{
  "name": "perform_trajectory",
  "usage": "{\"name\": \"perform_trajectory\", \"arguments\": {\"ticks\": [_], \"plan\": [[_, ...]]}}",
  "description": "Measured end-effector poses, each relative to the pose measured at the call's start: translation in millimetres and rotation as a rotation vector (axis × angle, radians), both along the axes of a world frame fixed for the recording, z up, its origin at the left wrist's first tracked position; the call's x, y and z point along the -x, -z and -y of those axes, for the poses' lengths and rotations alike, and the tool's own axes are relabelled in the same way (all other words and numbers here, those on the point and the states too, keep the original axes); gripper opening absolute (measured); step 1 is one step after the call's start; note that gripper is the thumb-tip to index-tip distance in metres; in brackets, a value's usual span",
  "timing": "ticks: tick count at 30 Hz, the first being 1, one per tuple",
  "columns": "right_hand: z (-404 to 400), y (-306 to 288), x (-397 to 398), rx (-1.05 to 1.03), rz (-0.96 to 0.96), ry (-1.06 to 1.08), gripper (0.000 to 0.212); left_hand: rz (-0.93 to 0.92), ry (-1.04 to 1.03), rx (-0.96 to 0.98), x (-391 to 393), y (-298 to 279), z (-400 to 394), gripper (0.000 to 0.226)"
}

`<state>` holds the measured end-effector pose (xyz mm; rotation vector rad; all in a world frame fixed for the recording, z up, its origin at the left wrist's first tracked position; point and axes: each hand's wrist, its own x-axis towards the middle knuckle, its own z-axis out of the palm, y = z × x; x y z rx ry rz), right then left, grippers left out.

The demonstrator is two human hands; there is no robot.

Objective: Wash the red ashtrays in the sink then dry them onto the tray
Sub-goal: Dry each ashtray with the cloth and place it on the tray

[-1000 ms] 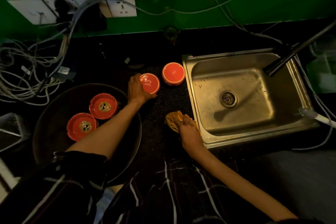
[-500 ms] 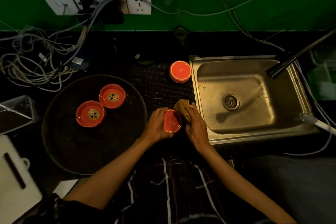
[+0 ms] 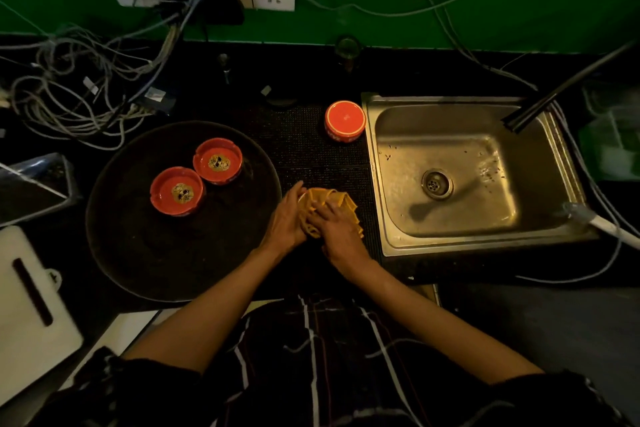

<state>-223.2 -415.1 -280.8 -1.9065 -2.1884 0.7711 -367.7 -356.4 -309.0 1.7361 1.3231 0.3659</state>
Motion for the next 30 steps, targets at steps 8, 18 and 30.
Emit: {"name": "perform_trajectory", "arguments": {"ticks": [8,18,30], "plan": [[33.1,-3.8,-49.9,0.024,0.008,0.053,0.077,0.019,0.094,0.002,8.5,21.3,21.3,0.097],[21.3,-2.5,-22.0,0.050,-0.004,0.101,0.081,-0.014,-0.001,-0.038,-10.3,14.7,15.9,0.107],[2.8,-9.3,-60.7,-0.008,-0.097,0.298,0.082,-0.016,0.128,-0.075,-3.4,16.4,-2.9,0.113]]}}
